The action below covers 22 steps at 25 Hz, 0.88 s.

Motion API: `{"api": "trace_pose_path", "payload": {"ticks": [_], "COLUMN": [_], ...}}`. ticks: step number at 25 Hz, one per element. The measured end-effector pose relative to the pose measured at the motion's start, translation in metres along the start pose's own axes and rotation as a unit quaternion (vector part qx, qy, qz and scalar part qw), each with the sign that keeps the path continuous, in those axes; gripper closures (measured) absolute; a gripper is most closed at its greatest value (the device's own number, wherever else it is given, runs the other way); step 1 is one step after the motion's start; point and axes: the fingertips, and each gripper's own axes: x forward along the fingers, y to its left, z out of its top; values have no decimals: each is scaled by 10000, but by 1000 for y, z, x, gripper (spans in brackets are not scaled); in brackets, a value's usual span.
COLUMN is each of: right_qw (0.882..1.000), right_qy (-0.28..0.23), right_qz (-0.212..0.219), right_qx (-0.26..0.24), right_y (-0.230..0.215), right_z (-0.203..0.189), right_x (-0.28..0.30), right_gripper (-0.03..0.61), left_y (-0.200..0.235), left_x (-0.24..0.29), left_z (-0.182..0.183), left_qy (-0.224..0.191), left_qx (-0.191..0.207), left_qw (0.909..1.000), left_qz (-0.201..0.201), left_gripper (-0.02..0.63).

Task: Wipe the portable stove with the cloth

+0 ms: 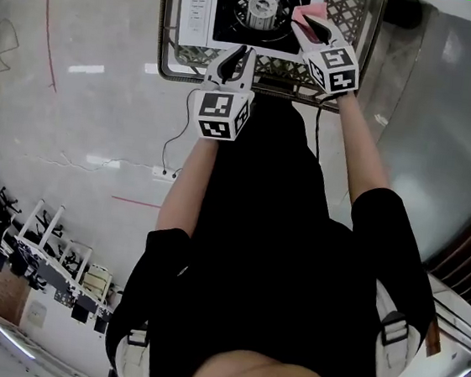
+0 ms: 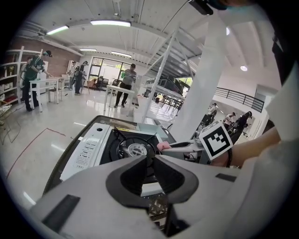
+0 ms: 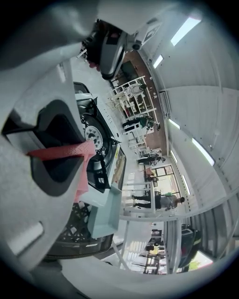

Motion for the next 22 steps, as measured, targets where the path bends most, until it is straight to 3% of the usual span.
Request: {"api": "trace_pose_path", "payload": {"ticks": [2, 10, 22], "right_qw": [10000, 9992, 9943], "right_qy": [39, 42, -95], "right_qz": [31, -225, -921], "right_qx": [24, 327, 528], "right_y": [10, 39, 64], "right_z": [-7, -31, -34], "right_x": [-5, -20, -38], "right_gripper": [537, 552, 551], "left_y": [0, 11, 35], "left_x": [-3, -20, -57], "left_z": [-4, -11, -23], "left_qy": [47, 87, -33], "left_qx": [16, 141, 127], "left_qw": [10000, 9993, 9984], "left_qz": [-81, -324, -558], "left_gripper": [568, 568, 567]}}
